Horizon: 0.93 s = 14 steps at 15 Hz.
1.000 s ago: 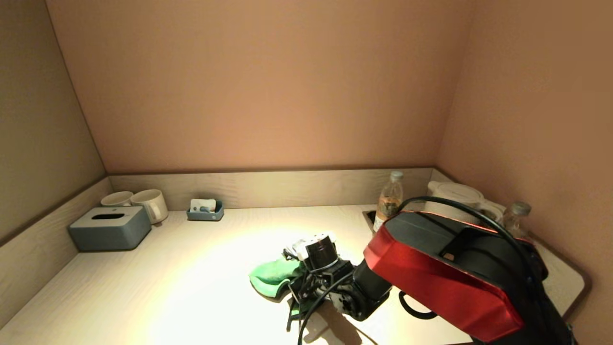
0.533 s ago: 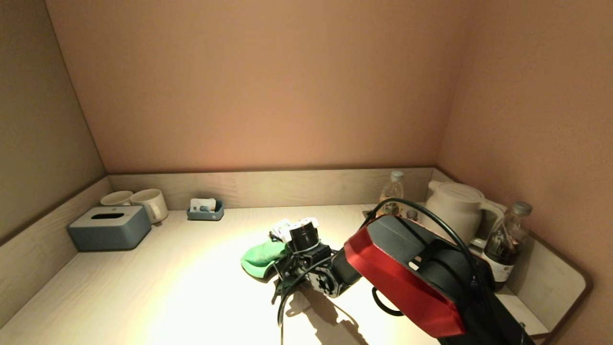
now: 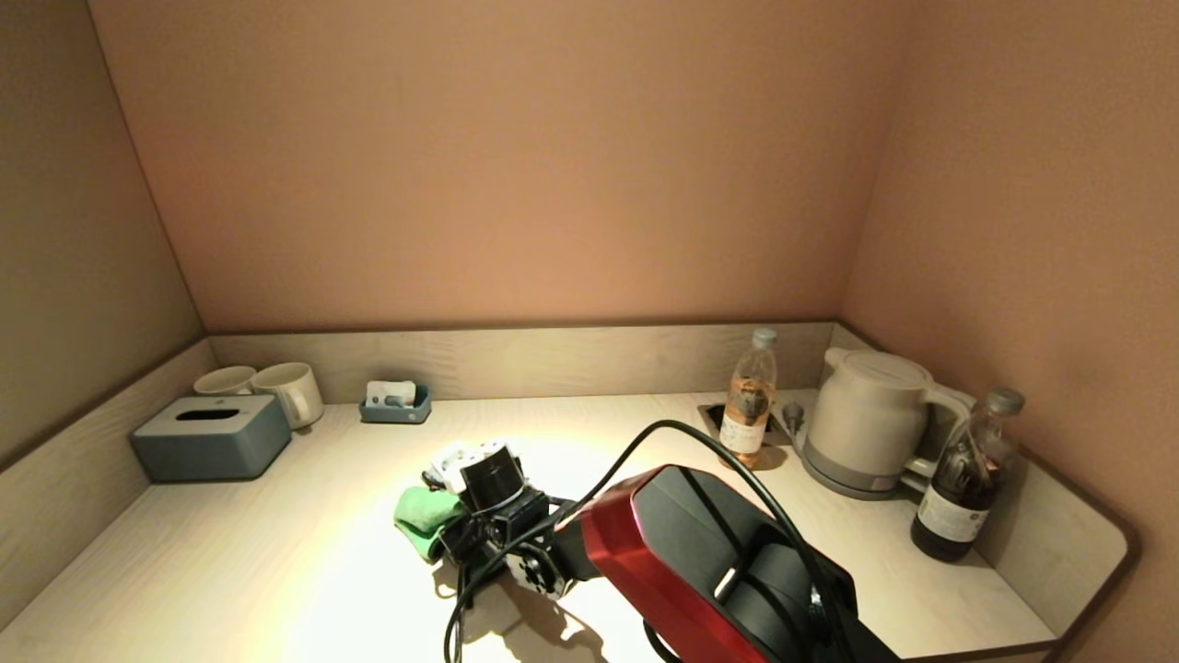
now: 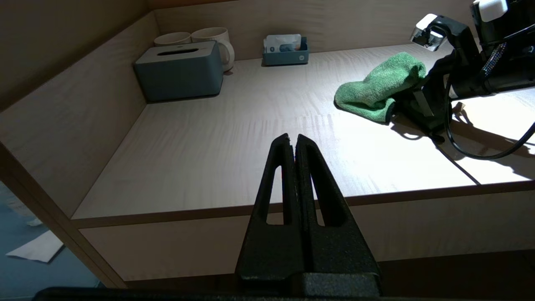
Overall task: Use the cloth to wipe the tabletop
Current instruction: Sweep the stains on the table
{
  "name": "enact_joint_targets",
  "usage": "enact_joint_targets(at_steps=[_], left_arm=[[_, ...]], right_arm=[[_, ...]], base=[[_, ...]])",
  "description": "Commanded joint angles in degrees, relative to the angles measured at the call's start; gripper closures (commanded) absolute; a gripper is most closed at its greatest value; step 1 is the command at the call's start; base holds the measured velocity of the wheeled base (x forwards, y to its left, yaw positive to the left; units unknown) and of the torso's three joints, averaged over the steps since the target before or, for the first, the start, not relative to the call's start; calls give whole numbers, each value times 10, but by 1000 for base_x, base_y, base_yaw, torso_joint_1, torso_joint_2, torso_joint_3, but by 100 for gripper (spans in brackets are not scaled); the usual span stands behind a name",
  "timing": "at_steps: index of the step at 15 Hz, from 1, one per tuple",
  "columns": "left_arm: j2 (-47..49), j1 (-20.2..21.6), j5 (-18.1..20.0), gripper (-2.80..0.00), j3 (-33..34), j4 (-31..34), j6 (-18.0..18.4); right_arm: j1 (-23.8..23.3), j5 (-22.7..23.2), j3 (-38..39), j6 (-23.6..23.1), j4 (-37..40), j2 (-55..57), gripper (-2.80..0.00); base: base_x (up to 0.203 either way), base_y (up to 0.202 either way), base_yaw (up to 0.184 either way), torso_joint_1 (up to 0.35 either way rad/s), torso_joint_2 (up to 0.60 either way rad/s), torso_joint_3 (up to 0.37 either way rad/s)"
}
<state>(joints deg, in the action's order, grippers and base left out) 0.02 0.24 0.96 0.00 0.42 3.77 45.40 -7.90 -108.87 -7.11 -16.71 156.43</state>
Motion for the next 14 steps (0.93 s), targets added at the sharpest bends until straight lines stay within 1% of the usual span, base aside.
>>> enact_joint_targets(at_steps=[1, 3, 5, 6, 10, 14], left_arm=[[0, 0, 0, 0, 0, 0, 0], [0, 0, 0, 0, 0, 0, 0], [0, 0, 0, 0, 0, 0, 0], [0, 0, 0, 0, 0, 0, 0], [0, 0, 0, 0, 0, 0, 0], [0, 0, 0, 0, 0, 0, 0]], right_arm=[[26, -3, -10, 1, 22, 14, 0], [44, -4, 4, 5, 24, 8, 0], [48, -8, 14, 8, 23, 0, 0], [55, -10, 44, 13, 20, -20, 0], [85, -14, 204, 22, -40, -115, 0], [86, -15, 393, 18, -144, -202, 0]], base=[[0, 0, 0, 0, 0, 0], [0, 0, 0, 0, 0, 0], [0, 0, 0, 0, 0, 0], [0, 0, 0, 0, 0, 0], [0, 0, 0, 0, 0, 0], [0, 0, 0, 0, 0, 0]])
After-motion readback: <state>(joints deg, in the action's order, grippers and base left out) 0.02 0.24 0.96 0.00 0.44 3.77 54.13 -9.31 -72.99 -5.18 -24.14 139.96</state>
